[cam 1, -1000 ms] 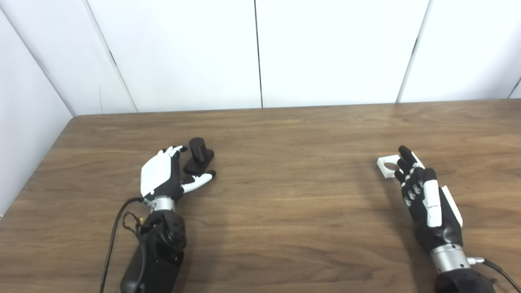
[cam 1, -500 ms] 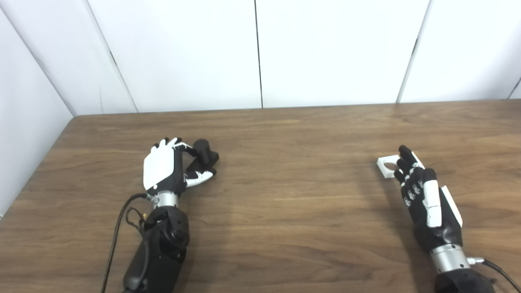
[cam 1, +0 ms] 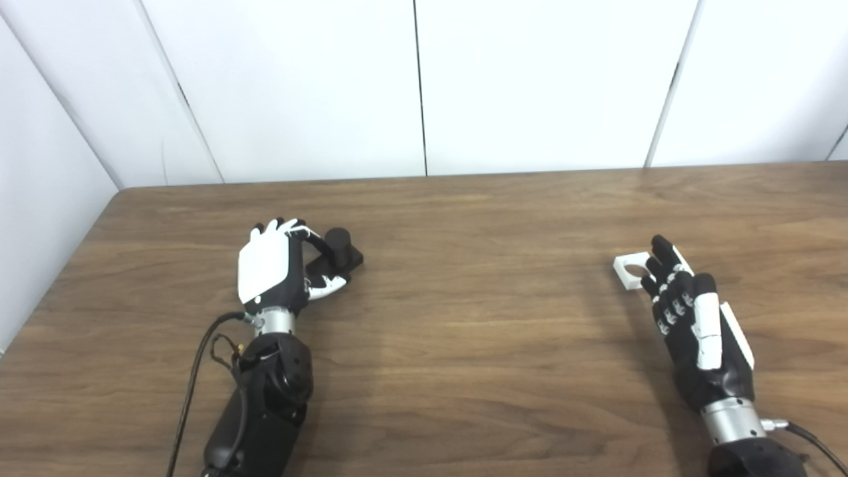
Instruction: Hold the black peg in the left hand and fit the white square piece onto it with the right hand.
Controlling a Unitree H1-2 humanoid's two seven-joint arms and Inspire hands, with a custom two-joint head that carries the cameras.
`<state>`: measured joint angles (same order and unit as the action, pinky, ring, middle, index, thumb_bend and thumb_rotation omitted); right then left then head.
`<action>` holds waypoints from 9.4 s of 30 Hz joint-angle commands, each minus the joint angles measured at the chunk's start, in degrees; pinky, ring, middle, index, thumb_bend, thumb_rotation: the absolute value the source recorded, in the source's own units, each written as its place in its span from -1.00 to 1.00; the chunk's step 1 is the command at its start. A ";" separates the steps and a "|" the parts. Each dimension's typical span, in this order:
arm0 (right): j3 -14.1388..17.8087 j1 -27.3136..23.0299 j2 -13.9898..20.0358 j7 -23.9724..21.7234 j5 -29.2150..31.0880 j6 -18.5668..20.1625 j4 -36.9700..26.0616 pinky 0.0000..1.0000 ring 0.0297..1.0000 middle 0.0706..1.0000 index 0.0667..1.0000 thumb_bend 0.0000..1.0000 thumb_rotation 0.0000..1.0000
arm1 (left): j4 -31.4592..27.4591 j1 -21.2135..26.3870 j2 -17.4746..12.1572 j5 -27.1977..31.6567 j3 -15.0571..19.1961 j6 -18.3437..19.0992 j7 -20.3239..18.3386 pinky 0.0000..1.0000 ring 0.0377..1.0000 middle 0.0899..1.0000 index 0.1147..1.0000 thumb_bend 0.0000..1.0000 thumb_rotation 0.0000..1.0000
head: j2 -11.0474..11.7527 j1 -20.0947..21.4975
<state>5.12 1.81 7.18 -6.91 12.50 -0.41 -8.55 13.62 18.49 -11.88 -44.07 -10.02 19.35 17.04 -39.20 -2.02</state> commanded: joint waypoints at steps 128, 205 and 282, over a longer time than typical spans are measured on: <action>-12.98 -30.27 25.88 -8.75 -42.42 10.74 15.18 0.90 0.96 0.79 0.18 0.88 -0.47 | -24.24 -26.55 10.96 -8.37 -20.13 -5.53 -8.69 0.99 0.89 0.73 -0.15 0.03 -0.85 | -1.43 2.59; -20.49 -33.10 26.85 -13.11 -46.43 4.86 13.84 1.00 1.00 0.81 -0.09 0.05 -0.69 | -23.64 -25.76 11.78 -9.54 -20.43 -4.33 -8.76 1.00 0.90 0.74 -0.15 0.03 -0.84 | -1.75 1.83; -30.07 -33.58 13.32 -36.79 -51.82 14.01 -13.17 1.00 1.00 0.81 -0.09 0.05 -0.69 | -23.39 -25.30 12.49 -10.12 -20.59 -4.59 -8.80 1.00 0.89 0.73 -0.15 0.03 -0.84 | -2.14 1.11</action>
<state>-25.62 -29.78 20.75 -44.92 -39.34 14.57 -20.79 -12.29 -5.05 -1.31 -53.34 -28.96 14.56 8.85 -41.31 -0.88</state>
